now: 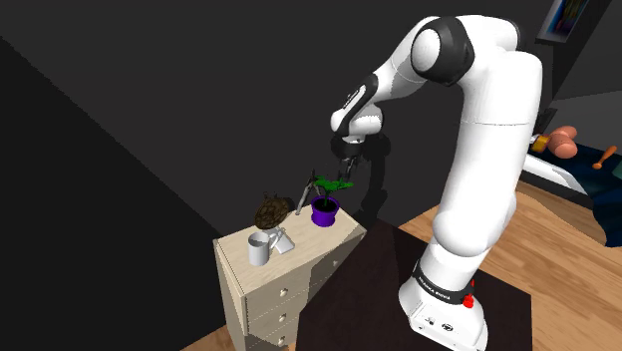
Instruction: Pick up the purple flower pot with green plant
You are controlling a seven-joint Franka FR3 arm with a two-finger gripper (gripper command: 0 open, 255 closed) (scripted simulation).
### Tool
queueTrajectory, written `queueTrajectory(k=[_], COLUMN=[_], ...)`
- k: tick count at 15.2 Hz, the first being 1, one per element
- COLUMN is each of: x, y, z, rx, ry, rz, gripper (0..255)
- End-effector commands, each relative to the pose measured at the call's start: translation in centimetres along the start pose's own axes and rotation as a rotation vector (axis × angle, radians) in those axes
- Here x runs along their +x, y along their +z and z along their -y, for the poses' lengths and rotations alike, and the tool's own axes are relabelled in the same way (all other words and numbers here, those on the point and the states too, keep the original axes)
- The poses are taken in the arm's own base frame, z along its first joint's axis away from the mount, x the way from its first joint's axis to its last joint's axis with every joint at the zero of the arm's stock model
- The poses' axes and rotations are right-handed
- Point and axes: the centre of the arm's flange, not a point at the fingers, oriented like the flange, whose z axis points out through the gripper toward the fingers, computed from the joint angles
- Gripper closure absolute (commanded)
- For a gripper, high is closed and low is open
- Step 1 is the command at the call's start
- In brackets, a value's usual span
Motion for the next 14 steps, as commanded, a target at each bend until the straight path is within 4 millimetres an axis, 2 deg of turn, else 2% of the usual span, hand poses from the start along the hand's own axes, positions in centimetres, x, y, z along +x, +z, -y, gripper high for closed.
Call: queueTrajectory(k=[1,5,7,8,14], x=[0.0,0.2,0.2,0.3,0.2], y=[1.1,3.2,3.5,3.5,3.5], z=[0.0,-0.1,-0.1,-0.1,-0.1], rx=[0.001,0.001,0.001,0.001,0.001], ry=[0.000,0.000,0.000,0.000,0.000], rz=[0.000,0.000,0.000,0.000,0.000], gripper=[0,0,0,255,255])
